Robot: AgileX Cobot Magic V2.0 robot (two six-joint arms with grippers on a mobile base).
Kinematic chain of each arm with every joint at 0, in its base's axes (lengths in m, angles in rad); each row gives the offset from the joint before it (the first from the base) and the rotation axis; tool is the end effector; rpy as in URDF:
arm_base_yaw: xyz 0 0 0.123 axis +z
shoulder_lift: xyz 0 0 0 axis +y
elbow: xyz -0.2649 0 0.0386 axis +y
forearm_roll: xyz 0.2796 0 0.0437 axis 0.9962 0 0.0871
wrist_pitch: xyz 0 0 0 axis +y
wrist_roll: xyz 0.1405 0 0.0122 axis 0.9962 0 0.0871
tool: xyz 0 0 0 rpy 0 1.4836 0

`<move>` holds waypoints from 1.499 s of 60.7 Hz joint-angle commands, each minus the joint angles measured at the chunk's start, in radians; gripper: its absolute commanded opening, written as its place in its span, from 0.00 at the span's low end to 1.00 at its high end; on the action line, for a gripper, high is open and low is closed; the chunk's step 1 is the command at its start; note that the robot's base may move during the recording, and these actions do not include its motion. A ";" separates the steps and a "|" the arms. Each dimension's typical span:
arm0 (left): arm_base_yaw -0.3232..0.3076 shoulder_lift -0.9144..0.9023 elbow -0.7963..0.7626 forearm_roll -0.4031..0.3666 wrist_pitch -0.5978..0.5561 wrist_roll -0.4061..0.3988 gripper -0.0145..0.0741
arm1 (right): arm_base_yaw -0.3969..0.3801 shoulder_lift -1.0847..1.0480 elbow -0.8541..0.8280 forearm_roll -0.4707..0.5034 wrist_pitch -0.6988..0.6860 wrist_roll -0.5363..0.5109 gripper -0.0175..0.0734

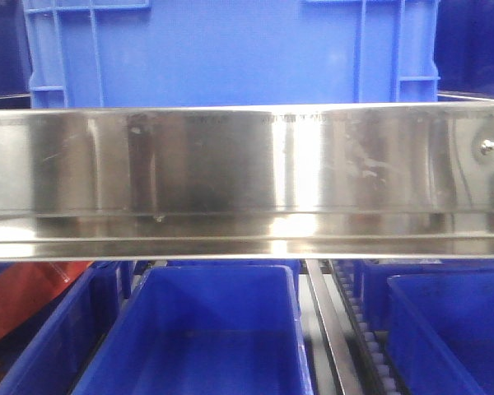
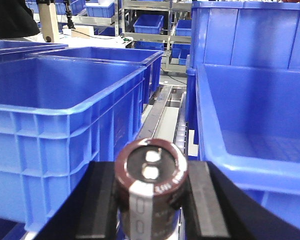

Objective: Place cylindrical capacitor in blue bin on shelf
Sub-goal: 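Lower the orange cylinder into a blue bin with the left gripper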

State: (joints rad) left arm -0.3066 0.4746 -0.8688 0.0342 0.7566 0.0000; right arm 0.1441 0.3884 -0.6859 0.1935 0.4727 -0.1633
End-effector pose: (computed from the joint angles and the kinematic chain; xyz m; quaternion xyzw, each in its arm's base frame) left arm 0.1526 -0.0449 0.3878 0.1245 0.7875 -0.0755 0.5988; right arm 0.1605 0.0358 0.3714 -0.0791 0.7306 0.0841 0.6730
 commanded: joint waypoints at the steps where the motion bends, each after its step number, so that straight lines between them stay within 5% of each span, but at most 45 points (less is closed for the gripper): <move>1: -0.005 -0.003 -0.002 -0.003 -0.022 0.000 0.04 | 0.001 -0.003 0.002 -0.007 -0.024 -0.003 0.01; 80: -0.005 -0.003 -0.002 -0.034 -0.042 0.000 0.04 | 0.001 -0.003 0.002 -0.007 -0.043 -0.003 0.01; 91: -0.005 0.022 -0.019 -0.017 -0.121 0.010 0.04 | 0.001 -0.003 0.002 -0.007 -0.047 -0.003 0.01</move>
State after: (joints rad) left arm -0.3066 0.4768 -0.8688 0.0158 0.7088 0.0000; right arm 0.1441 0.3884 -0.6859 0.1935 0.4585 -0.1633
